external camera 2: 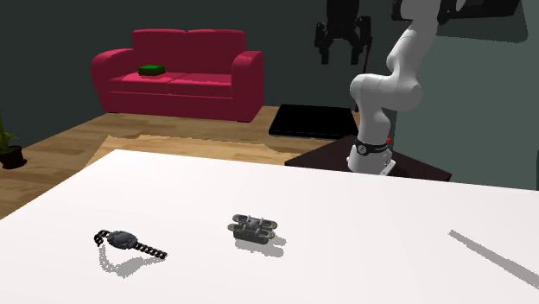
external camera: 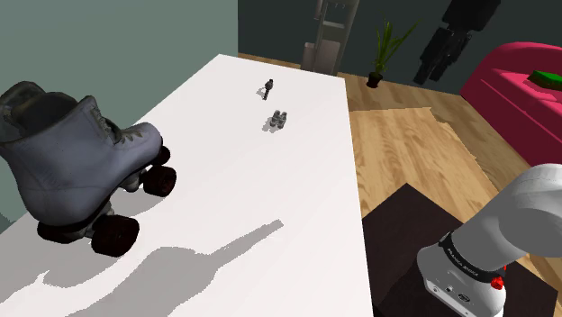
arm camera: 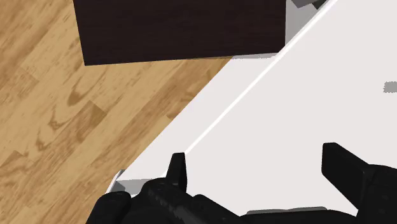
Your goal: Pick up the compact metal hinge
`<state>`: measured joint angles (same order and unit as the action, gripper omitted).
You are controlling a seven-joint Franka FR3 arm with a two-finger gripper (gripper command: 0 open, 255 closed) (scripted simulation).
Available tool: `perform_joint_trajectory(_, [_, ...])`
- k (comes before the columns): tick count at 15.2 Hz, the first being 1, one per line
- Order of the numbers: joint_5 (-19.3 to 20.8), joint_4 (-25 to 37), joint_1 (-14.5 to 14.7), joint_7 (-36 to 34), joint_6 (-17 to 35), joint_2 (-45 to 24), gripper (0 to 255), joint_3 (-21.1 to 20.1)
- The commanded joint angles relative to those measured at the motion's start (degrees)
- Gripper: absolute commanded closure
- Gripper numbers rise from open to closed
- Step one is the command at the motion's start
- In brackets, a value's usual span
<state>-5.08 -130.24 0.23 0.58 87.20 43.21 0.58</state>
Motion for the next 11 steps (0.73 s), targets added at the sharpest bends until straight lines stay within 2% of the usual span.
perform_joint_trajectory(1, [0.0,0.0,0.0,0.0,0.0,0.0,0,0.0])
perform_joint_trajectory(11, [-3.1,0.1,-1.8,-17.9,16.0,-14.6,0,-10.0])
